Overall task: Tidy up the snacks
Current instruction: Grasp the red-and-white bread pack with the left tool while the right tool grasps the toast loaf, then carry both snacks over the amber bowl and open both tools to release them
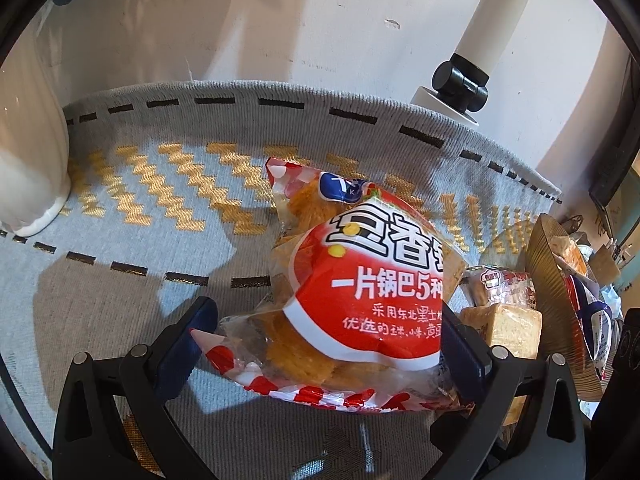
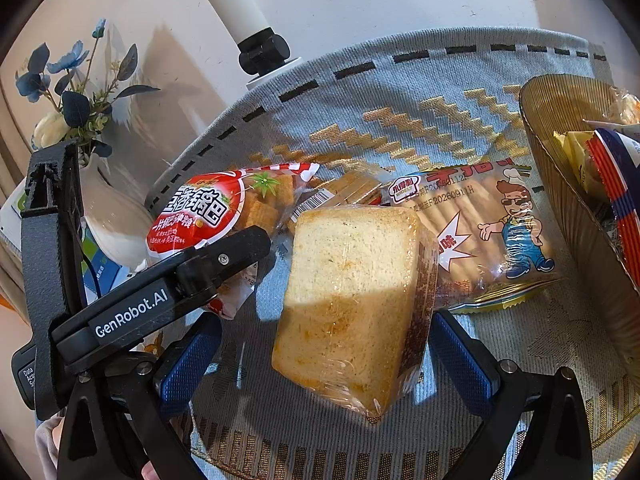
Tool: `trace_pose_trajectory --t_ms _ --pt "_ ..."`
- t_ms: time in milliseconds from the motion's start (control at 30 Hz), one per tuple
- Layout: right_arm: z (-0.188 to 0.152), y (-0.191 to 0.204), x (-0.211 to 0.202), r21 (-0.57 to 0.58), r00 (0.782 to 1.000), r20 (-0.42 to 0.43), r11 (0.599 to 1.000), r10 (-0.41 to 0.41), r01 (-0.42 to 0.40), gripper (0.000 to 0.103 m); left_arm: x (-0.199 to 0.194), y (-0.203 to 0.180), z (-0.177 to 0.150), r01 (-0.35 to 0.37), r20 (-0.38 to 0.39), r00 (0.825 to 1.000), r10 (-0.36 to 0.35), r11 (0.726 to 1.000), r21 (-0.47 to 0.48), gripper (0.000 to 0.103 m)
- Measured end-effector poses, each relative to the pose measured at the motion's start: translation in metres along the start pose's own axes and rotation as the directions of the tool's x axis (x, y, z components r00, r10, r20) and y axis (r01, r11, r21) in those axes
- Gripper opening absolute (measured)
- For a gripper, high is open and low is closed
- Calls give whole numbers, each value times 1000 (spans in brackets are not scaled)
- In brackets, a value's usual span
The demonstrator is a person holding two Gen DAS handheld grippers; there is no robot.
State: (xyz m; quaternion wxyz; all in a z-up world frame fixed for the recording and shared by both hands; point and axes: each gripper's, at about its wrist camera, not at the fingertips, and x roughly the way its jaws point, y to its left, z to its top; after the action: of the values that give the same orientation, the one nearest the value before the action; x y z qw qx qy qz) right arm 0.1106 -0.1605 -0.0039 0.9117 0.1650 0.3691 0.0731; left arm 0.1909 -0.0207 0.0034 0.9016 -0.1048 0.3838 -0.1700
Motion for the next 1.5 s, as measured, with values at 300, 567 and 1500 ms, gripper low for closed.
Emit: trace_pose_trajectory --t_ms 300,567,1500 --pt "-1 0 -2 -1 1000 0 1000 -1 1 103 -8 2 1 2 32 999 -2 1000 9 102" --pt "0 0 0 -4 1000 1 1000 -1 2 103 -14 8 2 8 49 999 -9 1000 10 102" --pt "-4 -1 -5 0 983 52 984 178 -178 63 -48 12 0 37 197 980 -39 999 12 74"
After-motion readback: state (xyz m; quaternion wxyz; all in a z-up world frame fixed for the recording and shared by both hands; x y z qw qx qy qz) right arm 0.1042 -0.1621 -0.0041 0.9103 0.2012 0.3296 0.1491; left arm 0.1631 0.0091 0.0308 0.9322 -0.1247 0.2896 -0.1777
